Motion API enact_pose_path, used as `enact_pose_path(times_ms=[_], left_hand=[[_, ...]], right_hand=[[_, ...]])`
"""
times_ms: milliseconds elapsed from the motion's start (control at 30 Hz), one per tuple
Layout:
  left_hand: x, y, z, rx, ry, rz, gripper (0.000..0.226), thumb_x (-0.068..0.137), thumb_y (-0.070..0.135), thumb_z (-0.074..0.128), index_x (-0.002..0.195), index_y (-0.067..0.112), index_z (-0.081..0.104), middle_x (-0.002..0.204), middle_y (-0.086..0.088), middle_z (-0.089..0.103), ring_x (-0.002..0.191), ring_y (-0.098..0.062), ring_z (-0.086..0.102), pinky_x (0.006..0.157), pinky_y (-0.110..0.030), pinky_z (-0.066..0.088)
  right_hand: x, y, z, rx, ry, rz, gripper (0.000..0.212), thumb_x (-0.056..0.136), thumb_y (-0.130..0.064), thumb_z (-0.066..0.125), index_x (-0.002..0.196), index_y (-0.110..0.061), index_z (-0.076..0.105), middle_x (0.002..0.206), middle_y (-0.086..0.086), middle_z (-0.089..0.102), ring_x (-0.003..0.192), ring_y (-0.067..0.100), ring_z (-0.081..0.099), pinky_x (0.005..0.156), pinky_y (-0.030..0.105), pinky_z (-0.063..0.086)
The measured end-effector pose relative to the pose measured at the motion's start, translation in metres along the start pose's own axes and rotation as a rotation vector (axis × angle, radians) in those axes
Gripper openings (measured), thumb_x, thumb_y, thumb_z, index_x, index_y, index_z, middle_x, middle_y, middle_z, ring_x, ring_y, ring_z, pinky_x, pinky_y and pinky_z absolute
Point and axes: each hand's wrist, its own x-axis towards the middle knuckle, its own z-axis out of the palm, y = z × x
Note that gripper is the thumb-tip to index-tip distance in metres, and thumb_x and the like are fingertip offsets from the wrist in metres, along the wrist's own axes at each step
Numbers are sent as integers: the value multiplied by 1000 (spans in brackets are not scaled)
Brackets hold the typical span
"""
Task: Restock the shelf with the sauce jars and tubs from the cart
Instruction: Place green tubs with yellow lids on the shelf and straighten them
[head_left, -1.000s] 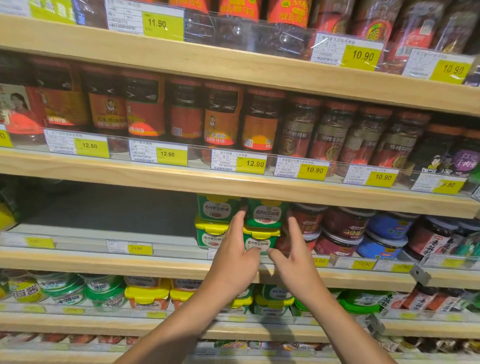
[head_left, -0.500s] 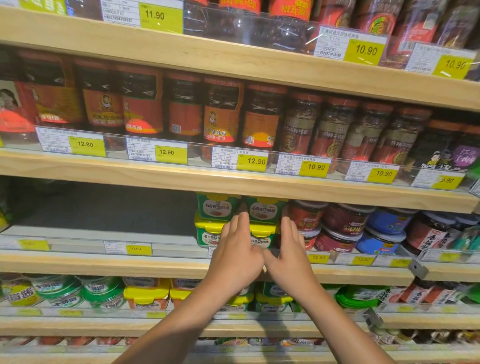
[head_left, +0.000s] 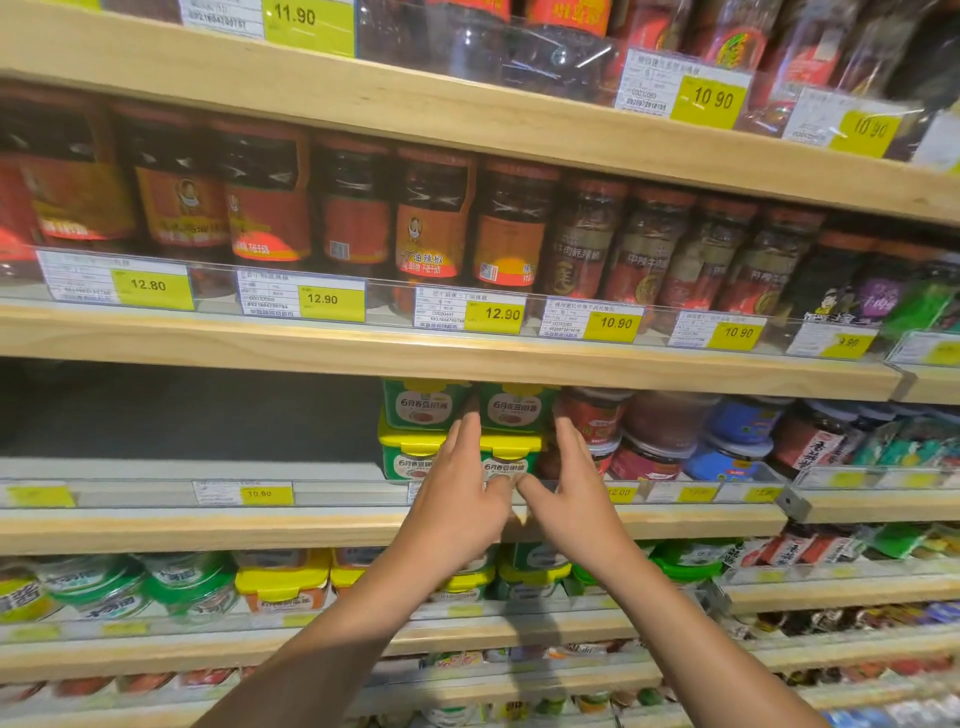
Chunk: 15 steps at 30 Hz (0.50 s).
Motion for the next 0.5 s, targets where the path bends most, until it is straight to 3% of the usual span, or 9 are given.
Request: enact_pose_path(times_ms=[100,200,300,433,500], left_hand=[[-6,-4,2,-68,39,4,78,98,20,54,161,27,8,167,15,7,152,-18,21,123,-44,27],[-21,-3,6,-23,162,91,73,92,16,58,154,35,23,155,20,27,144,-9,30,115,-43,38],[-38,-2,18,137,228,214,70,88,13,57,151,33,33,151,16,30,143,-8,25,118,-42,33],[-52,-7,52,485,186,337,77,92,27,56,158,33,18,167,6,7,156,-18,-2,126,-43,14],[-61,-3,76,628,142,408,80,92,36,59,160,31,16,169,-1,5,156,-24,-5,126,-47,11]], right_hand=[[-2,1,-6,51,41,-8,76,94,-25,60,156,-16,17,159,-2,22,146,10,19,109,16,14],[-12,10,-16,92,75,-52,69,92,-25,61,152,-24,27,153,-7,31,141,8,29,116,29,26],[-30,28,-32,54,89,-110,67,91,-24,60,150,-28,30,150,-12,32,140,5,28,116,34,28],[-65,71,-62,-154,107,-156,71,92,-38,59,153,-31,23,157,-12,22,146,8,16,119,36,24],[-88,98,-80,-292,121,-147,75,91,-47,58,154,-34,18,160,-9,17,148,13,12,120,39,24]])
